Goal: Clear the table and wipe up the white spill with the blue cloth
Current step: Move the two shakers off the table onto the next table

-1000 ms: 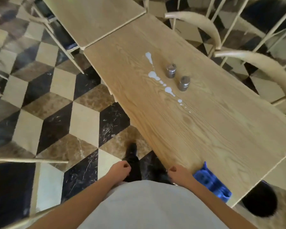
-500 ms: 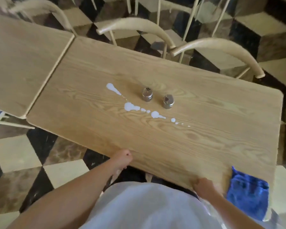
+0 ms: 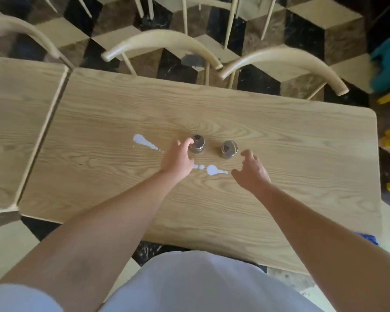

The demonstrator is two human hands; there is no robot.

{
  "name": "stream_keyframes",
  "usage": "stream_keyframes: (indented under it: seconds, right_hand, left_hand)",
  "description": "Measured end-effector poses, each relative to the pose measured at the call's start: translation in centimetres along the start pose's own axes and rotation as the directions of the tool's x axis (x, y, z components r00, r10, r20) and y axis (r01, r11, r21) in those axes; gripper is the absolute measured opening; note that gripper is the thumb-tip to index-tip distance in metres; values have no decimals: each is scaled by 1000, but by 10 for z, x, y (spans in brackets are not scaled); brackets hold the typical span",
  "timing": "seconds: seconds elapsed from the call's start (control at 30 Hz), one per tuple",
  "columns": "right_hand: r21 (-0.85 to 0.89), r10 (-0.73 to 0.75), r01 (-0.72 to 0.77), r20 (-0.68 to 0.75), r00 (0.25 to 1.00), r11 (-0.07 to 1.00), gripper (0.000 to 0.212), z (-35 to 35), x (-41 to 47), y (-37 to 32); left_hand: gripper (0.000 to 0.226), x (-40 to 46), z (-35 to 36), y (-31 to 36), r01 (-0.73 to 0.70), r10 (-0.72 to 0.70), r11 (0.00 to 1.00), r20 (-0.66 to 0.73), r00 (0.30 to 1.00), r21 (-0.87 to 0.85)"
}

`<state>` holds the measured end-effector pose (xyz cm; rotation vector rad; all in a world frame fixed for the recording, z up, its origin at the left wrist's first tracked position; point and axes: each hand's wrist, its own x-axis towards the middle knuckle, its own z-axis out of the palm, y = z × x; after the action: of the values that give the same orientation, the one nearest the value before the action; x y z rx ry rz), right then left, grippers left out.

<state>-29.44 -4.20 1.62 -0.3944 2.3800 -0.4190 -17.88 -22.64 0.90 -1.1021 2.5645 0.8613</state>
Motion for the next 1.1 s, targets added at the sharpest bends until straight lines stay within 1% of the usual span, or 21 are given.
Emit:
stream_keyframes:
  seconds: [0.13,0.2,0.27,0.33,0.43,0.57,0.67,0.77,0.83,0.9,1.0,1.1]
  right_hand:
    - [-26,-23,23,12,1000,999,60,-3,22,-23]
    - [-19,-17,18,10,1000,1000,65,-4,34,-30]
    - [-11,-5,5,18,1000,1000,64,-1,44,-33]
    - [9,6,-6,15,1000,1000,58,3,51,-34]
    - [79,16,-18,26,1000,997,54,12,56,-34]
    - [178,10,-17,42,999,984,57,25,54,-21]
    - [228,4,-10,25,1000,974,56,31,51,-13]
    - [312,32,-24,-20,999,950,52,30,50,-7]
    - [370,53,-35,-40,998,928,50,26,47,-2]
    - [412,65,-31,-69,995,911,50,20,39,3]
    - [419,51,-4,-102,993,908,52,11,20,14]
    - [394,34,-6,-65,997,919,55,11,-3,27]
  left_hand:
    - [70,18,8,3,30,-33,998,48,998,62]
    - [76,30,9,4,52,-56,996,63,996,69]
    - [74,38,11,6,28,-34,996,83,996,82]
    - [67,44,12,7,-33,24,997,134,991,70]
    - [54,48,20,0,-84,84,996,148,985,-8]
    - [53,44,38,-18,-84,104,989,169,980,-119]
    - [51,41,45,-24,-78,106,973,121,987,-217]
    - [46,39,43,-17,-70,72,952,-3,997,-297]
    - [45,37,38,-11,-89,62,939,-93,994,-333]
    - [46,30,30,-8,-122,76,926,-141,987,-356]
    - [47,9,18,-10,-130,83,919,-139,987,-372]
    - [44,-19,12,-19,-59,17,919,-110,994,-389]
